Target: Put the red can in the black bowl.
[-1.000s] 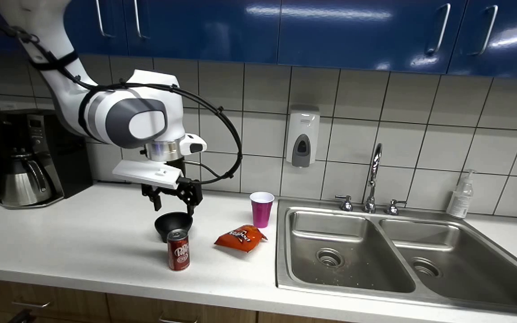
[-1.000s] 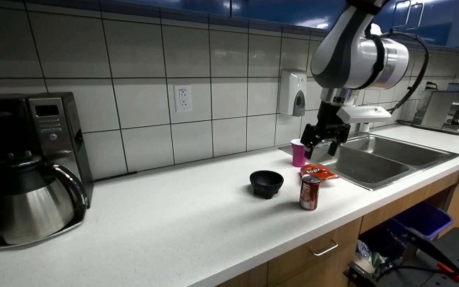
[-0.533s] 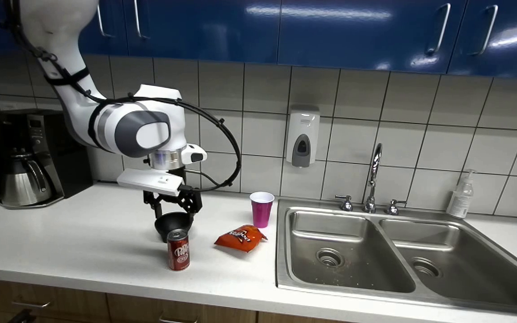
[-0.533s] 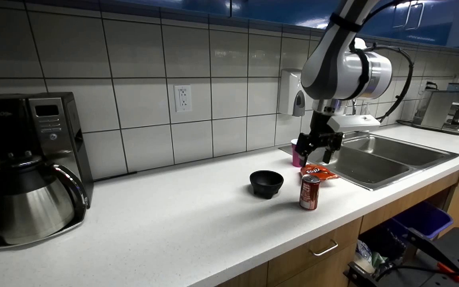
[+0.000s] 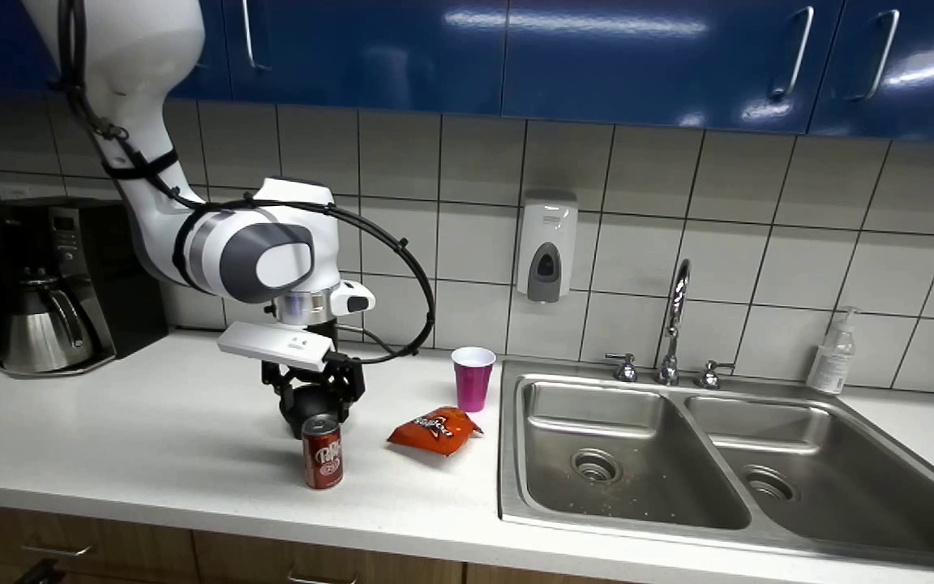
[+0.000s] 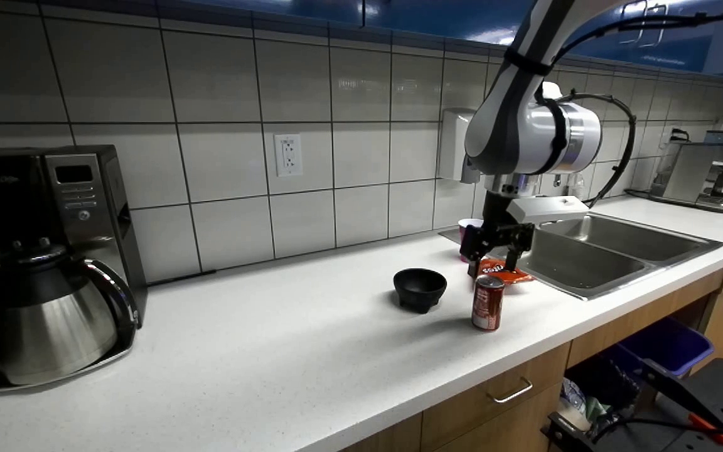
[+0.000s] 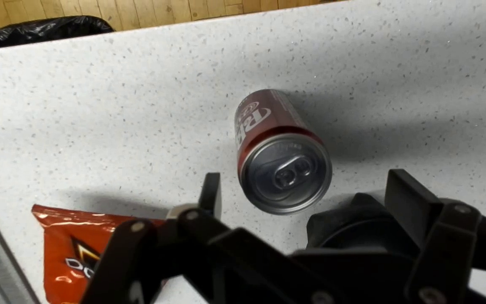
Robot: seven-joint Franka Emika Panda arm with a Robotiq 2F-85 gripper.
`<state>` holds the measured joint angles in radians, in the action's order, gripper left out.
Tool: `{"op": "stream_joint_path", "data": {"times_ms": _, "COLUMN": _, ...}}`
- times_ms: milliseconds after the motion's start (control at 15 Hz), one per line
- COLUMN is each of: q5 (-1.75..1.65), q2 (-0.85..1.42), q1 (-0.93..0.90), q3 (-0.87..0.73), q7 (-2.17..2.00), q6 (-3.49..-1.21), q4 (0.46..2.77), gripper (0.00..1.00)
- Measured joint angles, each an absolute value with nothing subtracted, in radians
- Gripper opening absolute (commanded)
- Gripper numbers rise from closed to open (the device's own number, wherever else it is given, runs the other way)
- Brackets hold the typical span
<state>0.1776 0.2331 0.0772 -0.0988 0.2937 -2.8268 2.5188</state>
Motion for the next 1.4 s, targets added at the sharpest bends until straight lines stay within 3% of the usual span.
{"op": "stream_joint_path", "data": {"times_ms": 1400, "q5": 0.177, "q2": 0.383, "q1": 0.123, "q3": -0.068, "q7": 0.275, "q6": -2.845, "q4": 2.454, "gripper": 1.0}}
